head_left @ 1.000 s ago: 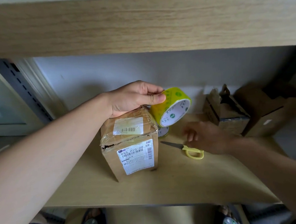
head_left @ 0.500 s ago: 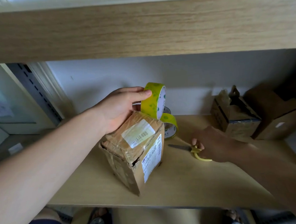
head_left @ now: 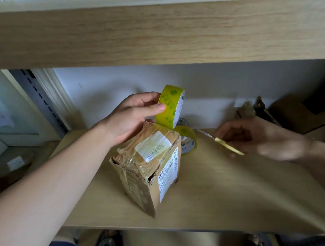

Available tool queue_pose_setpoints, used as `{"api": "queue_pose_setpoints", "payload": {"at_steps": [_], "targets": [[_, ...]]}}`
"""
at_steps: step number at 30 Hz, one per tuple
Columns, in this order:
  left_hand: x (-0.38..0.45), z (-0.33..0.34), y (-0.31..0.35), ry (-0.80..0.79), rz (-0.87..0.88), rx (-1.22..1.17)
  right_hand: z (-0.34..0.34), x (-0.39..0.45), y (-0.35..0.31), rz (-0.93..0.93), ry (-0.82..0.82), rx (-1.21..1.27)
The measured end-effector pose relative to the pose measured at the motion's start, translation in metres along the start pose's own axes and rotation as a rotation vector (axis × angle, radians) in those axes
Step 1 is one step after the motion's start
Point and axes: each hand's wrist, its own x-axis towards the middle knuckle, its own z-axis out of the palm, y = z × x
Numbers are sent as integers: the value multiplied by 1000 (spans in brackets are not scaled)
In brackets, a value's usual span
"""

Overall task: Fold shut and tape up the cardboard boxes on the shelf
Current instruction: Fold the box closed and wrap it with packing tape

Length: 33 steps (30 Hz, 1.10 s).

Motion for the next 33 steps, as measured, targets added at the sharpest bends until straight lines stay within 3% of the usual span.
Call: {"api": "queue_pose_setpoints", "payload": {"at_steps": [3,12,33], "targets": [[1,2,-4,21,23,11,-3,-4,-9,-31,10,149],[-1,5,-11,39,43,-72,1,0,-24,-66,-37,137],[-3,7,-15,44,30,-172,26,30,-44,-33,57,234]]}}
